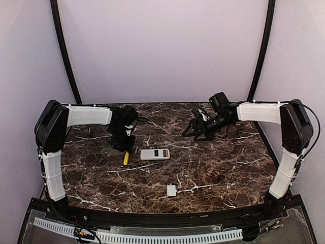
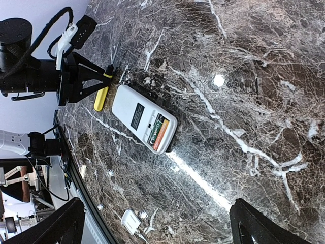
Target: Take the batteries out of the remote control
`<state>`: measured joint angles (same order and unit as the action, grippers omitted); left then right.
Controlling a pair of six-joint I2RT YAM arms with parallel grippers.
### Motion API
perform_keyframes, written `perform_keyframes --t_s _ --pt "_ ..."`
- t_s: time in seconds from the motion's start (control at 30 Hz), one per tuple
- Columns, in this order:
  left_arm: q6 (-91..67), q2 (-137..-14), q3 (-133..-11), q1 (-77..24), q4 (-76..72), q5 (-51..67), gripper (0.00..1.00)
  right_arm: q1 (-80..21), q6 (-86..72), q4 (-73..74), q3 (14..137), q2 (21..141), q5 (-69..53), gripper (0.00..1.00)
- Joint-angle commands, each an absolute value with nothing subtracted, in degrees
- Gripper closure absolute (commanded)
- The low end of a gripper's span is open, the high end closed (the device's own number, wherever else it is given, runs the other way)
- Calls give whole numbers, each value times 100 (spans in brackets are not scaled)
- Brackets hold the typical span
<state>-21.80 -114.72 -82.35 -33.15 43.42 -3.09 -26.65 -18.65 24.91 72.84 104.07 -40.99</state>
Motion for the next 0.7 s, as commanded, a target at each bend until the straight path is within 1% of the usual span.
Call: perform_keyframes --t_s 0.0,0.33,0.43,0.67 --pt "-2153 -11545 -8349 -3365 4452 -378 65 -2628 -1794 2584 7403 10451 -4096 1" --pt "-2183 -11658 -8175 -3393 4316 -377 77 -2628 -1783 2632 7446 10480 -4087 1" --pt "-2199 -11650 -8053 -3393 4271 -425 86 -2623 -1796 2637 7429 10489 -4079 1" --pt "-2206 -11273 -7737 -3393 3946 -421 96 -2626 -1819 2621 7419 10519 -4052 1"
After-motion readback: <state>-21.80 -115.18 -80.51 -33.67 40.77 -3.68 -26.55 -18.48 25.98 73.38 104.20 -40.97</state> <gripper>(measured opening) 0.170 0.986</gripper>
